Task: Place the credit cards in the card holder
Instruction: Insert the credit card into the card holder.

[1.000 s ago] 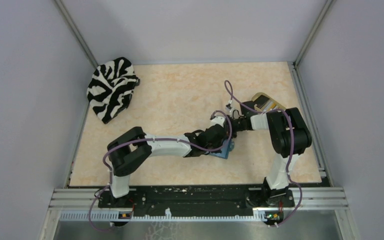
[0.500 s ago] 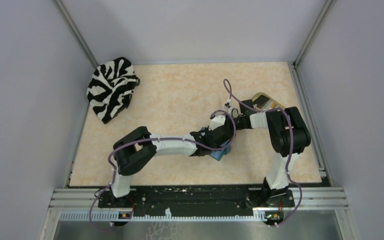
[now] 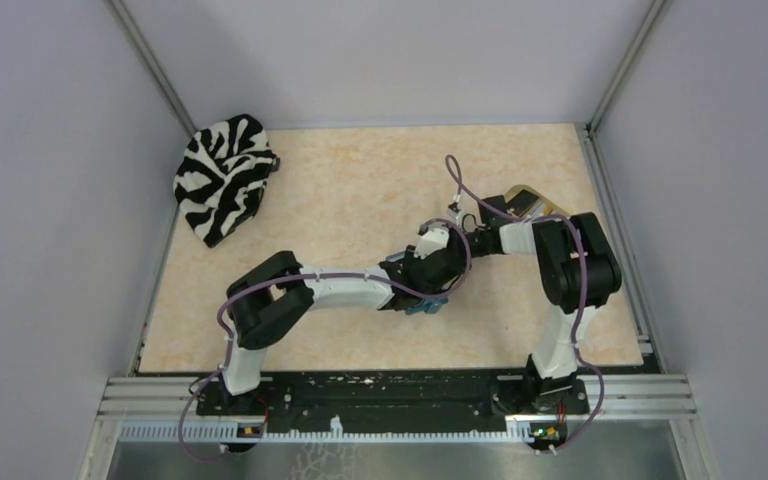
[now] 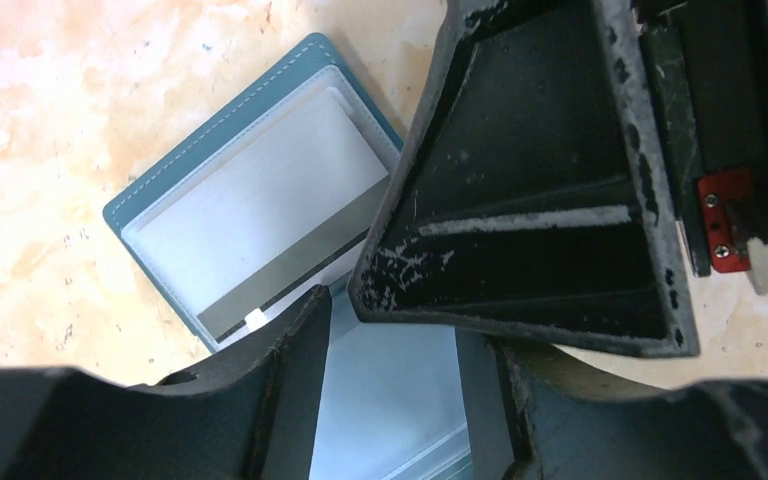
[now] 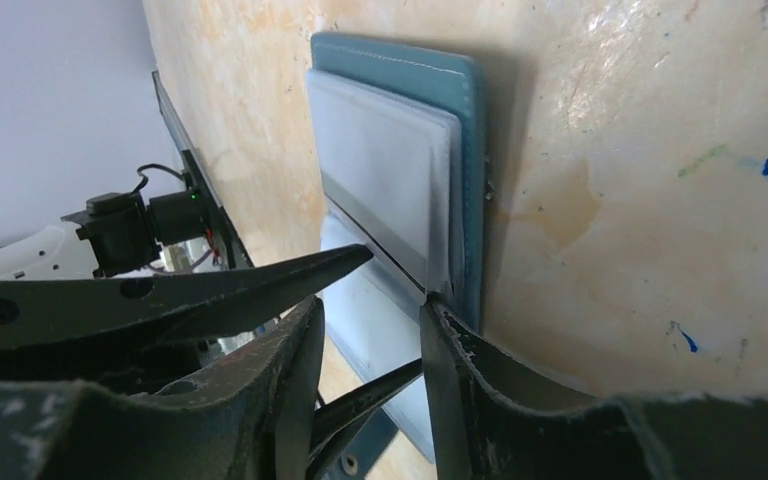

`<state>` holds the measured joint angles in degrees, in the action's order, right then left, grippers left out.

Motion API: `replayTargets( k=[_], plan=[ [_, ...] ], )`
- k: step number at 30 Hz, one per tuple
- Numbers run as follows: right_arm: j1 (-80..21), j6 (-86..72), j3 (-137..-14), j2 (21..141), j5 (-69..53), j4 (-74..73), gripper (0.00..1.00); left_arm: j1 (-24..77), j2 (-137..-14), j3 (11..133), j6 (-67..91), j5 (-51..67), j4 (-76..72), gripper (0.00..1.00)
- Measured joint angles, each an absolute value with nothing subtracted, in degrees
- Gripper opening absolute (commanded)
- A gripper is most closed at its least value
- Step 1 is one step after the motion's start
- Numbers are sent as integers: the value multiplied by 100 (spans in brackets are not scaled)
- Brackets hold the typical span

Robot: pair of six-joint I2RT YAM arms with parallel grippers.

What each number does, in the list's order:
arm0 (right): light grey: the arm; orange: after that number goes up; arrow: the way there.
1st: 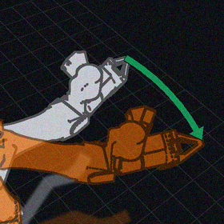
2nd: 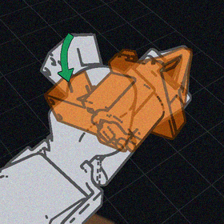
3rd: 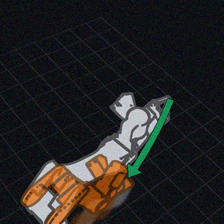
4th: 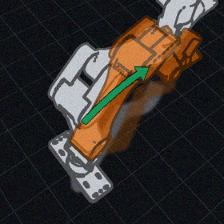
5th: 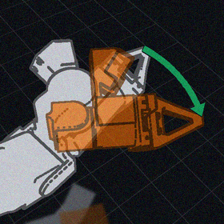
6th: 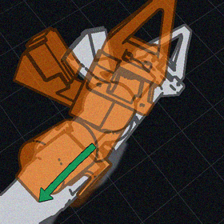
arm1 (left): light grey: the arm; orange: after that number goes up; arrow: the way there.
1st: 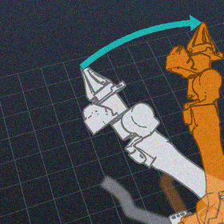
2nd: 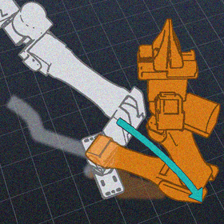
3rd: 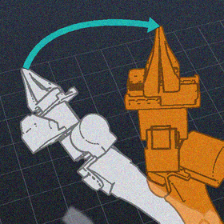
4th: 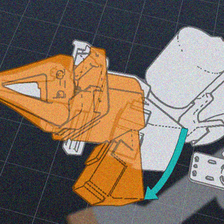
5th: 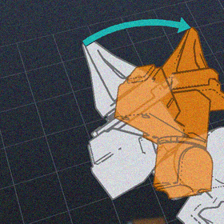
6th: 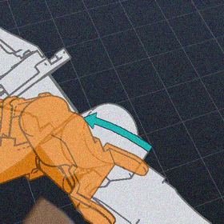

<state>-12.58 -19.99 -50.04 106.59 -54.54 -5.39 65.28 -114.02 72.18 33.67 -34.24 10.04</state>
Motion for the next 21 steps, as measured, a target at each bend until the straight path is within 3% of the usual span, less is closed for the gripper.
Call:
replayTargets(
  k=[12, 21],
  plan=[
    [-819, -1295, -5275, 10591, -5603, -1186, 56, 6200, -11399, 7083, 2532, -2768, 305, 62],
    [-576, -454, -5426, 10444, -5752, -1811, 57, 5900, -11024, 6589, 1942, -1839, -403, 62]
  ],
)
